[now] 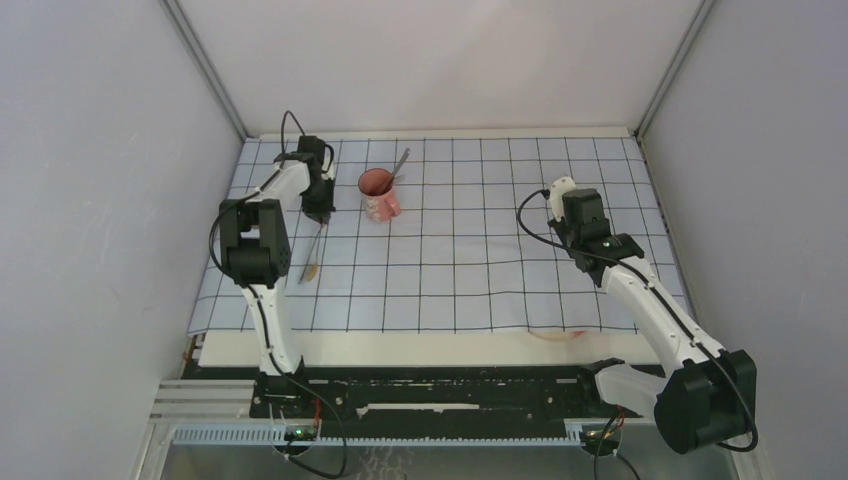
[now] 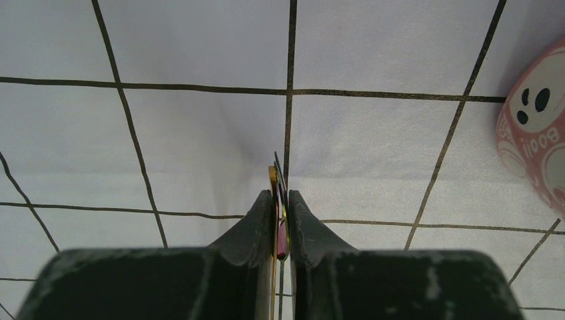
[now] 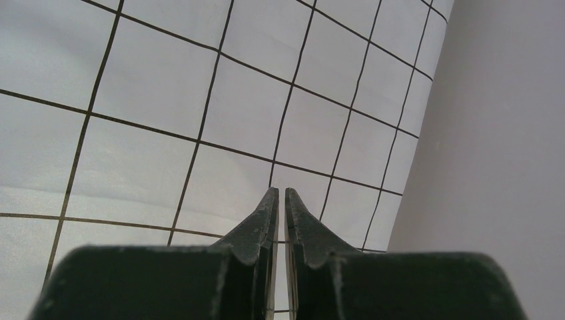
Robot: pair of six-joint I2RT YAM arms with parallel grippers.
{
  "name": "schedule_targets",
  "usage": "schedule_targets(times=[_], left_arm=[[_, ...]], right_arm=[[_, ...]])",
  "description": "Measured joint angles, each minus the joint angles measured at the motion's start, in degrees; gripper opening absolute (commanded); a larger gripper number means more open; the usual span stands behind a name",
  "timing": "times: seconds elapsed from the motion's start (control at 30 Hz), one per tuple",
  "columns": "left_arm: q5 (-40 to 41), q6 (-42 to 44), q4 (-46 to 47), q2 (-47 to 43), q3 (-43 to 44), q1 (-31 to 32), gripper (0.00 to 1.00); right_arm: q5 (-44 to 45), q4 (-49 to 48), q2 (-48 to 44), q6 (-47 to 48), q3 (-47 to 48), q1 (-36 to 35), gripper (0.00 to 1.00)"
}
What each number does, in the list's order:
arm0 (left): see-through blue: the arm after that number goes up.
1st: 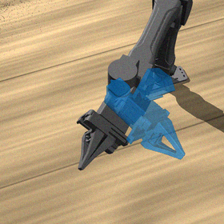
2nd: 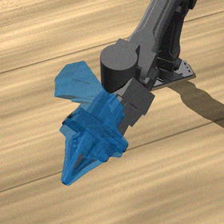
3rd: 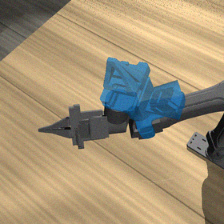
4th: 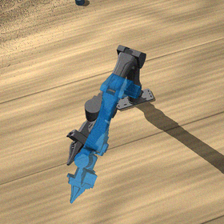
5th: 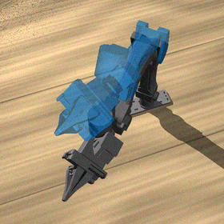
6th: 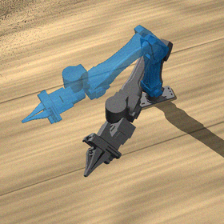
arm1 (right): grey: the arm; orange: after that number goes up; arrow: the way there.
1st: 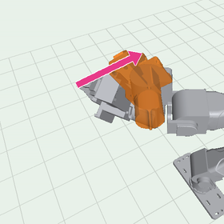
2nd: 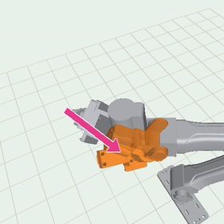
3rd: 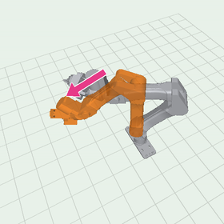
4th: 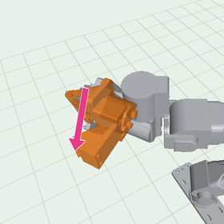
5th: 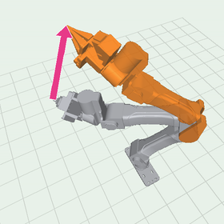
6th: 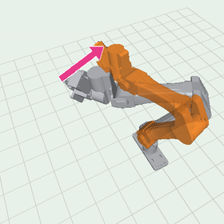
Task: Set the dinner table for one person
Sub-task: Place the spoon on the napkin, then pick up the spoon from the napkin.
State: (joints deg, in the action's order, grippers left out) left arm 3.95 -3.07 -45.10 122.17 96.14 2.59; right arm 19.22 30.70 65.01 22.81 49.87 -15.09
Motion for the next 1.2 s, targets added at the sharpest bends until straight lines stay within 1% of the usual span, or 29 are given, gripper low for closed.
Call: schedule_targets(times=[0.03,0.1,0.17,0.27,0.63,0.73,0.83,0.9,0.97,1.03,1.13,1.2], left_arm=[[-0.1,0.0,-0.2,0.0,0.0,0.0,0.14],[-0.2,0.0,-0.7,0.0,0.0,0.0,0.21],[-0.7,0.0,-1.2,0.0,0.1,0.0,0.34],[-1.6,0.1,-2.7,0.1,0.5,0.0,0.43],[-1.4,0.3,-4.2,0.1,1.2,0.0,0.45],[-1.0,0.3,-4.0,-0.2,1.2,0.1,0.47],[0.5,0.6,-3.1,-2.0,1.0,0.7,0.48],[2.3,1.6,-1.1,-4.8,0.3,1.9,0.48],[5.0,3.2,2.4,-9.5,-2.1,4.1,0.48],[8.7,5.6,6.5,-15.0,-5.4,7.8,0.48],[14.9,10.5,13.4,-21.6,-9.8,15.4,0.47],[18.8,13.8,17.5,-23.0,-11.3,20.5,0.46]], right_arm=[[0.1,0.0,0.0,0.0,0.0,0.0,0.14],[0.2,0.0,-0.2,0.0,0.0,0.0,0.14],[0.2,0.0,-0.3,0.0,0.0,0.0,0.14],[0.2,0.0,-0.4,0.1,0.0,0.0,0.13],[0.3,0.0,-0.7,0.0,0.0,0.0,0.13],[0.2,0.0,-0.7,0.0,0.0,0.0,0.13],[0.1,0.0,-0.7,-0.2,0.0,0.0,0.13],[0.1,0.0,-0.7,-0.2,0.0,0.0,0.13],[0.1,0.0,-0.7,-0.2,0.0,0.0,0.14],[0.0,0.0,-0.7,-0.2,0.0,0.0,0.13],[-0.1,0.0,-0.6,-0.2,0.0,-0.1,0.13],[-0.1,-0.1,-0.3,-0.2,0.0,-0.1,0.14]])
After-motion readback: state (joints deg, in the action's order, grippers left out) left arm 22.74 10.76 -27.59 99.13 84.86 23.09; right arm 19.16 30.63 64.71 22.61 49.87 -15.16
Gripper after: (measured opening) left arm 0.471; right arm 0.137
